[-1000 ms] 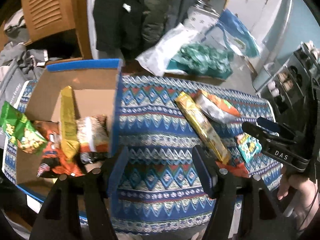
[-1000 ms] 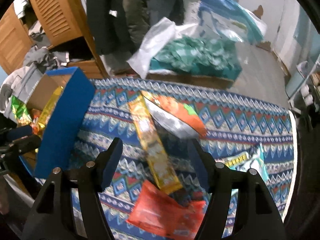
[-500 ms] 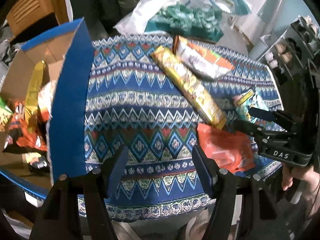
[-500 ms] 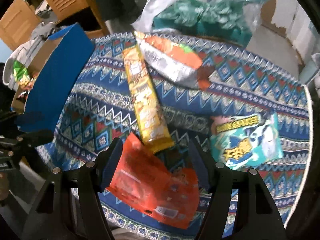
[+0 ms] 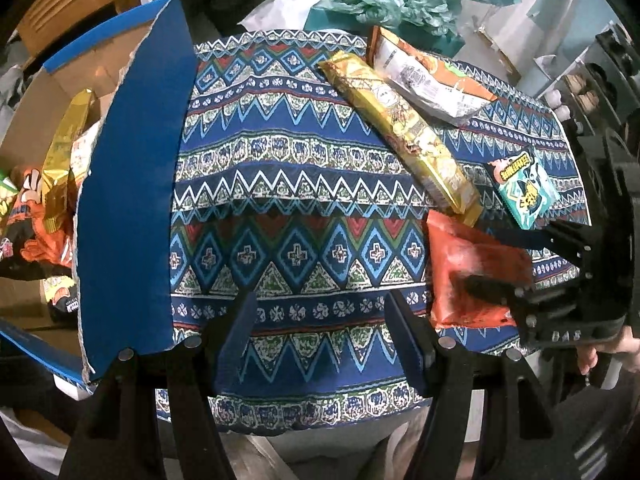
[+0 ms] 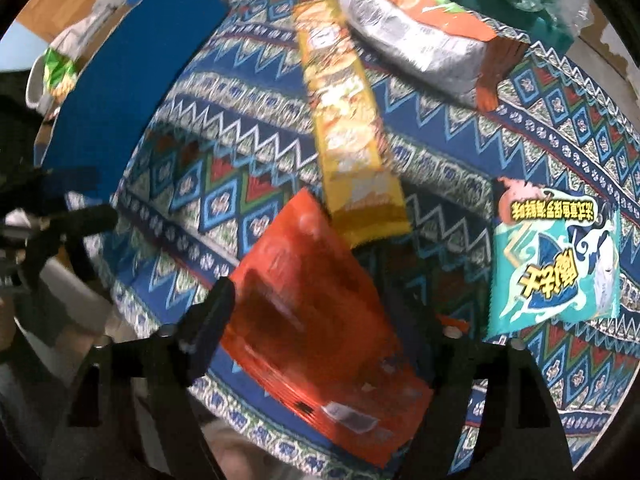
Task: Organize snacks
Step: 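Grasp the red-orange bag with the right tool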
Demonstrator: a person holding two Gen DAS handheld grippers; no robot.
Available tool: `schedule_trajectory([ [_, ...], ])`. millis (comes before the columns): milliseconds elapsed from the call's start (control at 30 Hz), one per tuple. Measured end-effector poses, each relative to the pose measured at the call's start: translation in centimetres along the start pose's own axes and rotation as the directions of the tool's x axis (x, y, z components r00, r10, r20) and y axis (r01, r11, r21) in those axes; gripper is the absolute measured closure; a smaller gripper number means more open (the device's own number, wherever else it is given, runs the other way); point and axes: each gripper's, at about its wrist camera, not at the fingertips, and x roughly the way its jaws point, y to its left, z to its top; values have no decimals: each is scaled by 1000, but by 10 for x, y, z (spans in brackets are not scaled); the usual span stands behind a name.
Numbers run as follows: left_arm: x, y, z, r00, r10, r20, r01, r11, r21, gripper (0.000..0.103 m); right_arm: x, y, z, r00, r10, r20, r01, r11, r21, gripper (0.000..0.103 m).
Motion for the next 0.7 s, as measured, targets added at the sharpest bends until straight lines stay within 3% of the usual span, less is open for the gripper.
schedule_trajectory([
  [433,9,2,-12,998,-41,-52,40,999,-20,36,15,34,-25,982,-179,-63,161,963,-218,24],
  [633,13,-2,-17,997,-37,-61,36,999,-11,36,19,39,-26,979,-189,-70,171,963,-208,24],
  [700,16,-3,-18,997,-36,-72,35,999,-7,36,22,43,-26,979,-192,-69,175,963,-204,29],
])
